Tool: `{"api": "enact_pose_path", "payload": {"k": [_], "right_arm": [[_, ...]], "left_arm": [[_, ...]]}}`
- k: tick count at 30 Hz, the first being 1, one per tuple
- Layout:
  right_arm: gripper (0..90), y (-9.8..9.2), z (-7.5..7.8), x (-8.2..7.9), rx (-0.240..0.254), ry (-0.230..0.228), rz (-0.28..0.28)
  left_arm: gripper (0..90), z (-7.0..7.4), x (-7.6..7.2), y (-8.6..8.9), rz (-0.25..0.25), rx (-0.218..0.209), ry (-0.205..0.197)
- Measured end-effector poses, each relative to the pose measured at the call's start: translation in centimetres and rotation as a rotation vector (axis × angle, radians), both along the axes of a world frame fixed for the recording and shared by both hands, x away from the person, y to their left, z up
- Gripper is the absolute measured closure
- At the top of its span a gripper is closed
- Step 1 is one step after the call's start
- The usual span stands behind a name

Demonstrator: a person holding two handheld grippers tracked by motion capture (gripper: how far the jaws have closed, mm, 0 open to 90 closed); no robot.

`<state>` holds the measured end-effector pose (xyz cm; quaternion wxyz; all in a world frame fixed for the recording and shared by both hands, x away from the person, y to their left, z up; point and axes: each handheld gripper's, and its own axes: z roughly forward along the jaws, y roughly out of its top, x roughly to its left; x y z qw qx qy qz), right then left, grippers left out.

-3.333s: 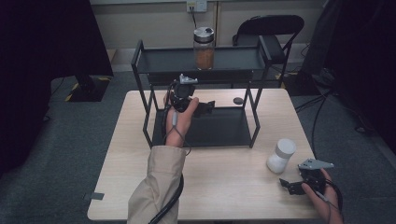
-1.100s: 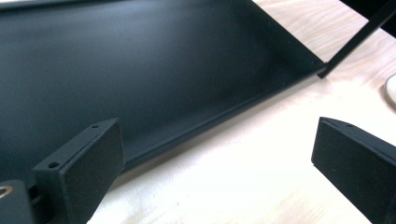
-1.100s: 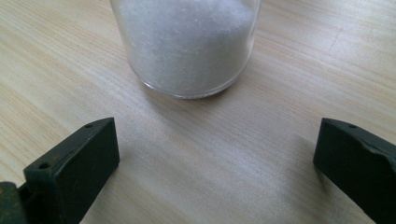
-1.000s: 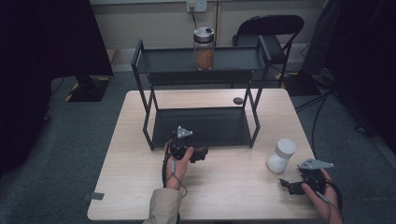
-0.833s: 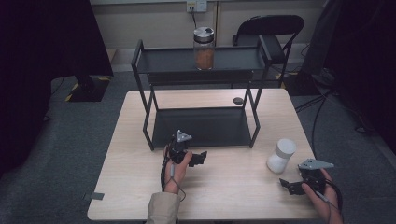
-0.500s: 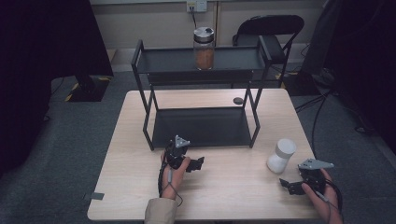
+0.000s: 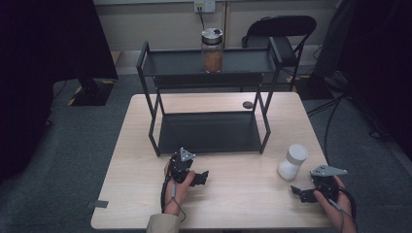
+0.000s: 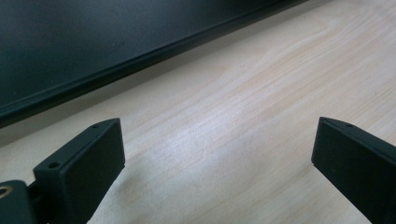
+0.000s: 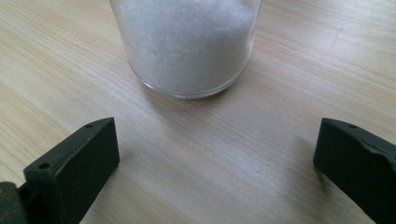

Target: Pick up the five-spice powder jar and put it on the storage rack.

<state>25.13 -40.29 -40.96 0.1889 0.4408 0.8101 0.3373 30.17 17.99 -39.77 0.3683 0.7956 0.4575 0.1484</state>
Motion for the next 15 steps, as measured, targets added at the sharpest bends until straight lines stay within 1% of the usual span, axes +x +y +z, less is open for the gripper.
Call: {"api": "enact_pose_path", "payload": {"k": [6,8,12,15], "right_arm": [[0.0,0.01,0.0,0.0,0.0,0.0,0.0],[0.0,0.01,0.0,0.0,0.0,0.0,0.0],[0.0,0.02,0.0,-0.01,0.0,0.0,-0.001],[0.0,0.03,0.0,-0.01,0.0,0.0,-0.001]], "left_arm": [[1.9,-0.18,-0.48,0.55,0.004,-0.004,0.003],[1.9,-0.09,-0.56,0.6,-0.002,0.008,0.006],[1.9,-0.19,-0.78,0.92,-0.002,0.003,0.008],[1.9,-0.23,-0.93,1.04,-0.006,0.008,0.01]]}}
